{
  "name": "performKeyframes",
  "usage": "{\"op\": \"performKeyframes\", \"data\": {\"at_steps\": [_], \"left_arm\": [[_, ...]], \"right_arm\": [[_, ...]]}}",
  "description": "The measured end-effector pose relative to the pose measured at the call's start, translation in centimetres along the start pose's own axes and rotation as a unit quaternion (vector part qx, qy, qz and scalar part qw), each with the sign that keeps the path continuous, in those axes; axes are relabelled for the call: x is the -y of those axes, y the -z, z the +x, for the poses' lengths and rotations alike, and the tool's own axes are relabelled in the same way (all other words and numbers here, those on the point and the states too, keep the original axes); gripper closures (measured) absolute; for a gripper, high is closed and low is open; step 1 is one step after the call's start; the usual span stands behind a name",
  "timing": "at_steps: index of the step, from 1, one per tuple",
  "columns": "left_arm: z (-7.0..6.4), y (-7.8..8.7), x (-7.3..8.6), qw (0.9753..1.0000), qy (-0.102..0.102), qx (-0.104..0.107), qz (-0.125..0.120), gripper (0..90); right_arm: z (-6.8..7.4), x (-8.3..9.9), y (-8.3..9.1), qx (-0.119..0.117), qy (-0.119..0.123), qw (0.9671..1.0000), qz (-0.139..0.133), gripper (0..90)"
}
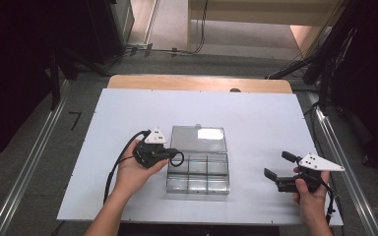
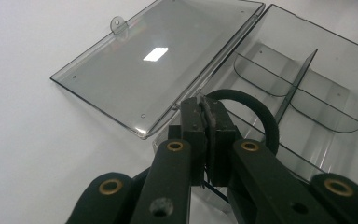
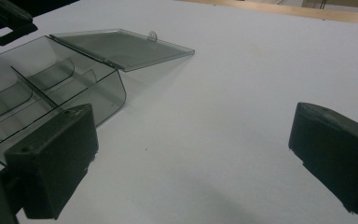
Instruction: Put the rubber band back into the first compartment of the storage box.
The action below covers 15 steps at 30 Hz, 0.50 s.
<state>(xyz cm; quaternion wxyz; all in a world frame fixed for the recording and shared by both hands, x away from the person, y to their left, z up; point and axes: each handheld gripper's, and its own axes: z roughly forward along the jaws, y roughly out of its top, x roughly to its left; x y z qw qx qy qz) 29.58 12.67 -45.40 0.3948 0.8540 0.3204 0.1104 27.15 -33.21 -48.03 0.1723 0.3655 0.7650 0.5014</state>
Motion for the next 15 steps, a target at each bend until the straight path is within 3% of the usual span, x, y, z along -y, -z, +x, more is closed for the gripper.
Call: {"op": "performKeyframes", "data": {"at_steps": [15], "left_arm": [[-0.11, -1.06, 0.55, 0.9999, -0.003, -0.005, 0.008, 88.0]], "right_arm": [[-0.08, 0.04, -0.03, 0.001, 0.002, 1.0000, 0.001, 0.0]]}}
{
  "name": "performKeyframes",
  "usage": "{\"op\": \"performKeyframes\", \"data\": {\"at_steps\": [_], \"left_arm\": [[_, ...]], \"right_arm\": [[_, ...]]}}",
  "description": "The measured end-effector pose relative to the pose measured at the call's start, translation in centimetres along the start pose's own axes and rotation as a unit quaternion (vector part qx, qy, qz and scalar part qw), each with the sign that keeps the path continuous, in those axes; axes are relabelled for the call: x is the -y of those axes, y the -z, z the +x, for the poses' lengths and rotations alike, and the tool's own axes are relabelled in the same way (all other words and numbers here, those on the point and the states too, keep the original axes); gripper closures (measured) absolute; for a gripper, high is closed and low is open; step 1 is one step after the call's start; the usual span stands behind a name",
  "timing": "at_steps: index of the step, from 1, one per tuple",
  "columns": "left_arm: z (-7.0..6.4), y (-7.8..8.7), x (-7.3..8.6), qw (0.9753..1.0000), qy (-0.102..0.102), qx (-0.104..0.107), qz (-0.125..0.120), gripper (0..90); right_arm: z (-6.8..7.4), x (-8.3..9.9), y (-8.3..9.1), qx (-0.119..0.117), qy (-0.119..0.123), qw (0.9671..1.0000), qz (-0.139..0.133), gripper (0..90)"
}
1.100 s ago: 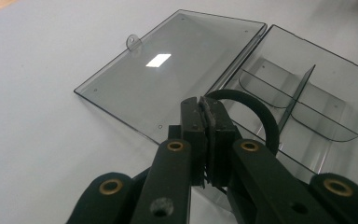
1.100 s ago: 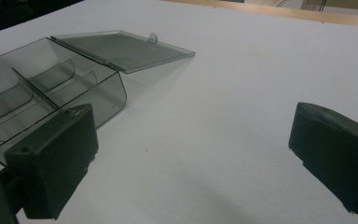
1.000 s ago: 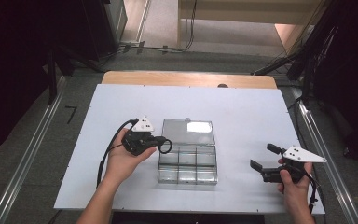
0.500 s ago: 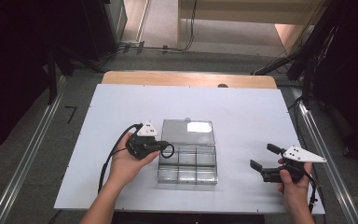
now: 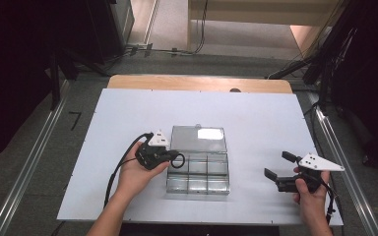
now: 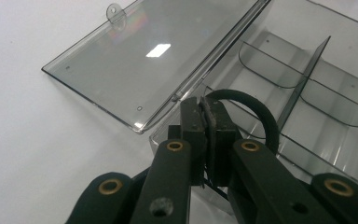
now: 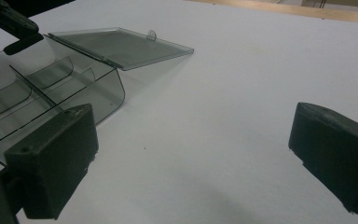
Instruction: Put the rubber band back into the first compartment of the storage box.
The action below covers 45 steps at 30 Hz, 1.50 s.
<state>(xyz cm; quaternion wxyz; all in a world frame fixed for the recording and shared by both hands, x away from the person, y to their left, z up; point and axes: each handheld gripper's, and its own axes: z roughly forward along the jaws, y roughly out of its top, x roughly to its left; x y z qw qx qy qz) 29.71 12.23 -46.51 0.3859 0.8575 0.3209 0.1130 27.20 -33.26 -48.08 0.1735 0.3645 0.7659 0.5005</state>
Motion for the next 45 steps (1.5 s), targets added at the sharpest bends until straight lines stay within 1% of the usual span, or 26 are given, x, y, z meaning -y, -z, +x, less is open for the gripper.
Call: {"op": "performKeyframes", "data": {"at_steps": [8, 14, 19, 22, 24, 25, 28, 31, 33, 35, 38, 41, 44, 45], "left_arm": [[-0.3, -0.6, 0.2, 0.9999, -0.009, -0.007, 0.011, 87.7], [-0.3, -1.0, 0.3, 0.9997, -0.013, -0.007, 0.020, 87.2], [-0.4, -1.0, 0.3, 0.9998, -0.010, -0.001, 0.018, 85.1], [-0.4, -0.9, 0.3, 0.9998, -0.006, 0.005, 0.016, 80.2], [-0.4, -0.9, 0.3, 0.9999, -0.006, 0.008, 0.013, 78.3], [-0.4, -0.7, 0.3, 0.9998, -0.006, 0.013, 0.013, 77.8], [-0.3, -0.5, 0.2, 0.9998, -0.004, 0.021, 0.002, 76.9], [-0.2, 0.0, 0.2, 0.9993, -0.002, 0.035, -0.013, 72.1], [-0.2, 0.3, 0.1, 0.9991, -0.002, 0.034, -0.024, 66.2], [-0.1, 0.5, 0.1, 0.9985, 0.000, 0.042, -0.034, 60.5], [0.0, 0.7, 0.0, 0.9977, 0.012, 0.045, -0.048, 48.3], [0.3, 1.0, 0.0, 0.9968, 0.022, 0.045, -0.062, 38.8], [0.5, 1.4, -0.1, 0.9954, 0.034, 0.048, -0.076, 29.9], [0.7, 1.5, -0.1, 0.9953, 0.035, 0.048, -0.076, 27.2]], "right_arm": [[0.0, 0.0, 0.0, 0.000, 0.000, 1.0000, 0.000, 0.0], [0.0, 0.0, 0.0, 0.001, 0.000, 1.0000, 0.001, 0.0], [0.0, 0.0, 0.0, 0.001, 0.000, 1.0000, 0.001, 0.0], [0.0, 0.0, 0.0, 0.001, 0.001, 1.0000, 0.001, 0.0], [0.0, 0.0, 0.0, 0.001, 0.001, 1.0000, 0.001, 0.0], [0.0, 0.0, 0.0, 0.001, 0.001, 1.0000, 0.001, 0.0], [0.0, 0.0, 0.0, 0.000, 0.002, 1.0000, 0.000, 0.0], [0.0, 0.0, 0.0, 0.000, 0.001, 1.0000, 0.001, 0.0], [0.0, 0.0, 0.1, 0.000, 0.002, 1.0000, 0.000, 0.0], [0.0, 0.0, 0.1, 0.000, 0.002, 1.0000, 0.000, 0.0], [0.0, 0.0, 0.1, 0.000, 0.002, 1.0000, 0.000, 0.0], [0.0, 0.0, 0.1, -0.001, 0.002, 1.0000, 0.001, 0.0], [0.1, 0.0, 0.0, -0.001, 0.003, 1.0000, 0.001, 0.0], [0.1, 0.0, 0.0, -0.001, 0.003, 1.0000, 0.000, 0.0]]}}
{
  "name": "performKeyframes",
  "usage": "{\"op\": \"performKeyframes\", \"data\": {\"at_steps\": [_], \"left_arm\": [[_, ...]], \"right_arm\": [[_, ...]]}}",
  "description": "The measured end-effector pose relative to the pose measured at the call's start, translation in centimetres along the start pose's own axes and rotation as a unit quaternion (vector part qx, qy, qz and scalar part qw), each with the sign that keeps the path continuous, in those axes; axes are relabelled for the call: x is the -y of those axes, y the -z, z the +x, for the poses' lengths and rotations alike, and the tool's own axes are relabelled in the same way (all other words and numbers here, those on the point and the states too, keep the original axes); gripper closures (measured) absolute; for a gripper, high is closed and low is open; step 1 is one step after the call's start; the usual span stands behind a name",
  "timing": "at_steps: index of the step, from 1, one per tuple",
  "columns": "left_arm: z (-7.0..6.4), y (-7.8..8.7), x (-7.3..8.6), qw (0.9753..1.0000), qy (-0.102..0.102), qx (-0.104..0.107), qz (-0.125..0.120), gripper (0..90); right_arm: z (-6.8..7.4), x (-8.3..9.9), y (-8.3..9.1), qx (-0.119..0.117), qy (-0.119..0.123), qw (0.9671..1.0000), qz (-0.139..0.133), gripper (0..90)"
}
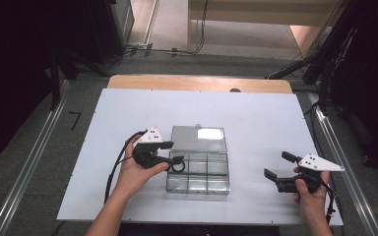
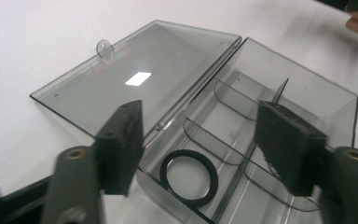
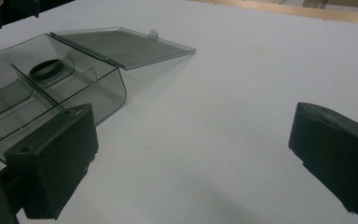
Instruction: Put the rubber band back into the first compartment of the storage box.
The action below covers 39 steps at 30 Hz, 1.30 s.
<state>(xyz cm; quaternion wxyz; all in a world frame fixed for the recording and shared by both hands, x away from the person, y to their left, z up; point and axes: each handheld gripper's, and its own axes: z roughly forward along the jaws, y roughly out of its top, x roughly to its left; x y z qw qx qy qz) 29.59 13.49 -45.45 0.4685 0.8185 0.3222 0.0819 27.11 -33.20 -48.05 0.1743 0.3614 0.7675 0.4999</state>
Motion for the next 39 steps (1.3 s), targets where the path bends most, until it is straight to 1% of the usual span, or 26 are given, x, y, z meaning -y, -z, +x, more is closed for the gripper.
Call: {"op": "performKeyframes", "data": {"at_steps": [3, 7, 9, 11, 12, 15, 17, 18, 22, 25, 29, 30, 32, 34, 36, 37, 38, 39], "left_arm": [[0.2, 0.3, -0.1, 0.9999, 0.010, 0.006, -0.012, 21.2], [0.5, 0.7, -0.3, 0.9995, 0.018, 0.012, -0.024, 12.7], [0.7, 0.8, -0.4, 0.9993, 0.019, 0.014, -0.028, 9.4], [0.8, 0.9, -0.6, 0.9992, 0.020, 0.017, -0.032, 8.7], [0.9, 0.9, -0.7, 0.9991, 0.021, 0.017, -0.031, 6.9], [1.3, 0.9, -1.0, 0.9989, 0.025, 0.014, -0.038, 6.1], [1.5, 1.0, -1.2, 0.9986, 0.027, 0.017, -0.043, 2.5], [1.6, 0.9, -1.3, 0.9984, 0.028, 0.018, -0.047, 2.4], [1.9, 0.7, -1.7, 0.9984, 0.025, 0.013, -0.048, 2.4], [2.1, 0.6, -2.0, 0.9982, 0.023, 0.014, -0.053, 2.4], [2.4, 0.3, -2.3, 0.9978, 0.026, 0.015, -0.059, 2.2], [2.4, 0.2, -2.4, 0.9978, 0.027, 0.016, -0.059, 0.5], [2.5, 0.1, -2.4, 0.9977, 0.028, 0.014, -0.061, 0.2], [2.7, 0.0, -2.4, 0.9975, 0.031, 0.008, -0.063, 0.0], [2.9, 0.0, -2.4, 0.9969, 0.040, -0.005, -0.068, 0.0], [3.0, 0.0, -2.3, 0.9965, 0.044, -0.005, -0.071, 0.0], [3.1, -0.1, -2.3, 0.9963, 0.047, 0.000, -0.072, 0.0], [3.2, -0.1, -2.3, 0.9963, 0.046, -0.002, -0.072, 0.0]], "right_arm": [[0.1, 0.0, 0.0, -0.002, 0.000, 1.0000, 0.001, 0.0], [0.1, 0.0, -0.1, -0.003, 0.002, 1.0000, 0.001, 0.0], [0.2, -0.1, -0.1, -0.003, 0.001, 1.0000, 0.002, 0.0], [0.3, -0.1, -0.1, -0.003, 0.000, 1.0000, 0.002, 0.0], [0.3, -0.1, -0.1, -0.004, 0.002, 1.0000, 0.001, 0.0], [0.4, -0.1, -0.2, -0.005, 0.002, 1.0000, 0.002, 0.0], [0.3, -0.1, -0.3, -0.006, 0.003, 1.0000, 0.003, 0.0], [0.3, -0.1, -0.3, -0.006, 0.003, 1.0000, 0.003, 0.0], [0.4, -0.1, -0.3, -0.007, 0.002, 1.0000, 0.003, 0.0], [0.5, 0.0, -0.4, -0.008, 0.000, 1.0000, 0.005, 0.0], [0.7, 0.0, -0.4, -0.010, 0.003, 0.9999, 0.006, 0.0], [0.7, 0.0, -0.4, -0.011, 0.004, 0.9999, 0.006, 0.0], [0.8, 0.0, -0.4, -0.012, 0.004, 0.9999, 0.008, 0.0], [0.9, 0.0, -0.5, -0.015, 0.005, 0.9998, 0.007, 0.0], [1.0, -0.1, -0.4, -0.015, 0.005, 0.9998, 0.007, 0.0], [1.0, -0.1, -0.5, -0.017, 0.004, 0.9998, 0.007, 0.0], [1.1, -0.1, -0.5, -0.017, 0.004, 0.9998, 0.006, 0.0], [1.2, -0.1, -0.5, -0.019, 0.004, 0.9998, 0.006, 0.0]]}}
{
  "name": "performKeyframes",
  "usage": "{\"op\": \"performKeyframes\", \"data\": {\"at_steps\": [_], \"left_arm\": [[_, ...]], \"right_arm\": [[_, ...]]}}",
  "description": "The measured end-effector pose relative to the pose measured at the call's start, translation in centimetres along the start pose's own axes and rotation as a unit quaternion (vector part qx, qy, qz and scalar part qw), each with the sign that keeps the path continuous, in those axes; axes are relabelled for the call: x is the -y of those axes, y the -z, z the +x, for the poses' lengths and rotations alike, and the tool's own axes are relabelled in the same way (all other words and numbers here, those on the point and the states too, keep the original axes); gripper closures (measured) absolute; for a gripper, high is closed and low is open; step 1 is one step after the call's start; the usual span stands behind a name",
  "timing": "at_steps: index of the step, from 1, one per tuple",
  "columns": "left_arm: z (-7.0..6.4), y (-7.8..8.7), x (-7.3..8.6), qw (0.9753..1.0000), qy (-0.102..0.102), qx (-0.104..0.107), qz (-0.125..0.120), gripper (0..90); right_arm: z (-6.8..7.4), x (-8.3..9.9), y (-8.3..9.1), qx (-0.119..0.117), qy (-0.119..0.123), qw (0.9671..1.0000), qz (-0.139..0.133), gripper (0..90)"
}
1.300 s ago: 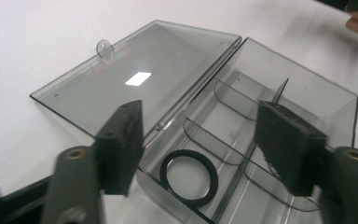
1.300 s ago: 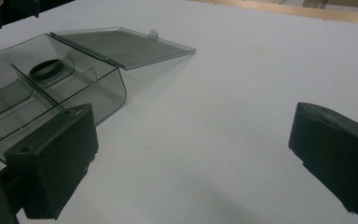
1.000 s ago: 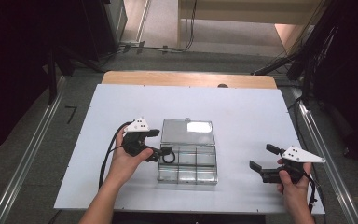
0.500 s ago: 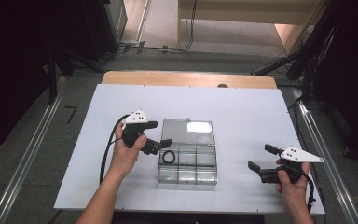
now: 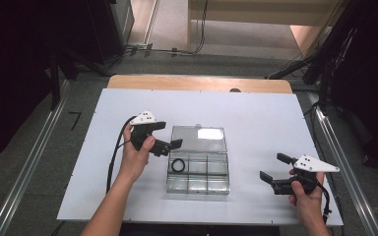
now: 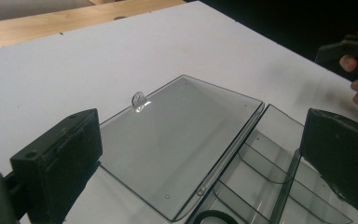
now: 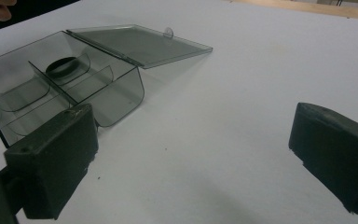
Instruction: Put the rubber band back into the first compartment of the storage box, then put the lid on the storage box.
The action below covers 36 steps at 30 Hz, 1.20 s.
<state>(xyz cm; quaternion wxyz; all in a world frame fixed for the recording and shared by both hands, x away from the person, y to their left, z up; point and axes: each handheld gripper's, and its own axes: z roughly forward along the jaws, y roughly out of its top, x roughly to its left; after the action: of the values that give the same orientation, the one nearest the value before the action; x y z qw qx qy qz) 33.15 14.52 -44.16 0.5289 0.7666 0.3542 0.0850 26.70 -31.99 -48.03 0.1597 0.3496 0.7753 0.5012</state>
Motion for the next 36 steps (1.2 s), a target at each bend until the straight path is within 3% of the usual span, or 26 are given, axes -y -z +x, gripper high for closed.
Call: {"op": "performKeyframes", "data": {"at_steps": [18, 36], "left_arm": [[1.8, -1.2, 0.8, 0.9988, 0.046, 0.018, -0.001, 0.0], [2.9, -2.4, 2.4, 0.9947, 0.098, 0.030, 0.009, 0.0]], "right_arm": [[1.3, -0.6, -0.5, -0.030, 0.003, 0.9995, 0.000, 0.0], [2.7, -2.1, -1.1, -0.051, 0.006, 0.9986, -0.011, 0.0]]}}
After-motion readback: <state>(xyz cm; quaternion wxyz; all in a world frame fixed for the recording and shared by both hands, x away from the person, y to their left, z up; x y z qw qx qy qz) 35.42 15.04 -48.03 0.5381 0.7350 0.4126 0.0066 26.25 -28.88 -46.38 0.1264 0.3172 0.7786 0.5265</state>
